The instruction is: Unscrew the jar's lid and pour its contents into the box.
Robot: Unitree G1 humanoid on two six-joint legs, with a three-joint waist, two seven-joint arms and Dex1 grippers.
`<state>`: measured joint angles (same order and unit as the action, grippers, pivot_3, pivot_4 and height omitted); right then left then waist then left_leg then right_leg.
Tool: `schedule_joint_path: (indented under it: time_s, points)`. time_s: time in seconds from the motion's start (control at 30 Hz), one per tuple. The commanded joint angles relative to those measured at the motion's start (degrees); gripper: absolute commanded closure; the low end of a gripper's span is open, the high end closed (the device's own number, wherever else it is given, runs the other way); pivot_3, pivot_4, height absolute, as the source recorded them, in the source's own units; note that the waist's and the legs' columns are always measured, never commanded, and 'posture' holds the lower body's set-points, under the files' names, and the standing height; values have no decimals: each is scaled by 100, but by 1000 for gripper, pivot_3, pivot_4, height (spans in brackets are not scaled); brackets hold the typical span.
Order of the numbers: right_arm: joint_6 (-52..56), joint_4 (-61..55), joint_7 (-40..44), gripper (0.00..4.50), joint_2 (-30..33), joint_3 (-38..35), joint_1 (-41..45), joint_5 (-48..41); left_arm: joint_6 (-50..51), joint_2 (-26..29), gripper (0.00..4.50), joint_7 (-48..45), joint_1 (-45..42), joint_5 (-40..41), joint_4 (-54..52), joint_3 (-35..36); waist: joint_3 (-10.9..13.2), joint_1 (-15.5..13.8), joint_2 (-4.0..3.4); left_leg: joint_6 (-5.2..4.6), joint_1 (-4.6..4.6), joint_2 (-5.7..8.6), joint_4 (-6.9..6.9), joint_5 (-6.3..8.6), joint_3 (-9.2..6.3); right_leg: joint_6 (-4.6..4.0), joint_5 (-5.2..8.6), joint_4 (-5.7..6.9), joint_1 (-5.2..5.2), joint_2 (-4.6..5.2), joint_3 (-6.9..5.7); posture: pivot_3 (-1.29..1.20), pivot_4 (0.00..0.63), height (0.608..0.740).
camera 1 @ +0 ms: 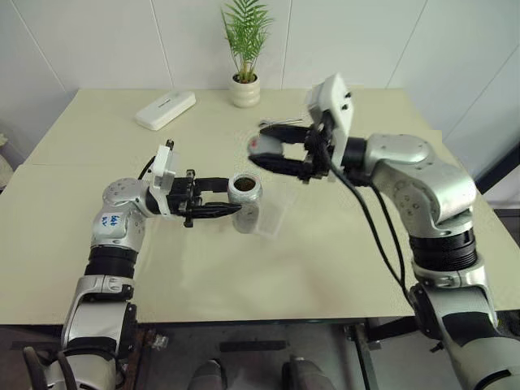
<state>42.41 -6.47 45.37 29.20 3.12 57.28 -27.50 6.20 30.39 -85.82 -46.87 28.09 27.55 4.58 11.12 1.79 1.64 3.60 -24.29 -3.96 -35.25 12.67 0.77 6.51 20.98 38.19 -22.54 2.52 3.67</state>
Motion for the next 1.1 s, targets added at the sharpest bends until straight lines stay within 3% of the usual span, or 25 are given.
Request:
schedule_joint_path:
  time_s: [0.03,0.5,0.93,1.1]
  points:
    - [-110,-94,-338,1990,178,-355,-121,189,-133,269,2530,106,-47,-38,-19,240,0,-1,0,0,0,0,2,0,-1,0,0,-1,0,0,0,0,150,740]
    - [663,-1071,-1677,1990,410,-143,-2302,1053,-779,744,2530,1040,-123,-415,498,648,0,-3,0,-1,0,0,6,0,7,0,0,-9,0,1,6,0,150,740]
    - [443,-436,-2241,1990,111,-49,-2938,1687,-1669,618,2530,1257,-629,-826,1394,569,0,-12,0,0,0,2,0,0,9,0,0,-3,0,0,7,0,150,740]
    - [337,-380,-2160,321,141,-46,-3072,1741,-1886,507,2530,1255,-798,-904,1631,539,0,-17,0,0,0,2,0,0,9,1,0,-2,0,-1,8,0,150,740]
